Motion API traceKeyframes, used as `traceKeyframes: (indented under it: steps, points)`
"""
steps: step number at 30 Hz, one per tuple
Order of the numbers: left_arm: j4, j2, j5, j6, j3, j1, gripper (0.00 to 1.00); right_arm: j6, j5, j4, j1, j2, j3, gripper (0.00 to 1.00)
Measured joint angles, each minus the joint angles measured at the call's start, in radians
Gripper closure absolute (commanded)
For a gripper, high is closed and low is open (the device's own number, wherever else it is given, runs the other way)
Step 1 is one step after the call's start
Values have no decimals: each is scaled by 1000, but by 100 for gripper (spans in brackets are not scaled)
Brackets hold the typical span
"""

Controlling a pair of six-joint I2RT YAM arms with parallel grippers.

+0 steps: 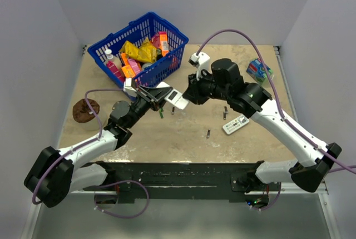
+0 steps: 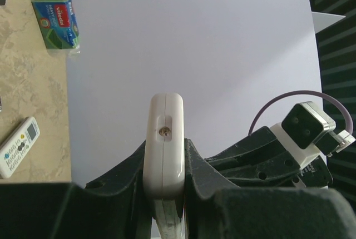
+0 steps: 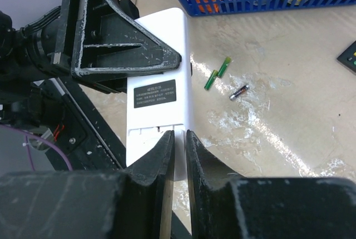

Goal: Load the batteries into the remote control

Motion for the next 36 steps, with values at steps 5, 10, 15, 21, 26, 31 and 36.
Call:
traceKeyframes:
  steps: [5, 10, 15, 21, 26, 31, 36]
  points:
    - [-12, 6, -6, 1, 0, 0, 100, 6, 26, 16, 10, -1, -20, 81]
    - [-14, 6, -20, -8, 0, 0, 100, 6, 64, 42, 30, -5, -32, 76]
    - [-13, 5, -44, -30, -1, -4, 100, 13, 116, 74, 48, -21, -56, 68]
    - [-10, -14, -86, -37, -4, -8, 100, 69, 155, 108, 54, -36, -80, 65]
    - [3, -17, -103, -37, -8, -8, 100, 111, 180, 140, 58, -55, -108, 64]
    - [27, -17, -110, -37, -8, -9, 100, 138, 195, 156, 58, -70, -115, 61]
    - [34, -19, -110, -36, -8, -9, 100, 154, 203, 157, 58, -74, -114, 58]
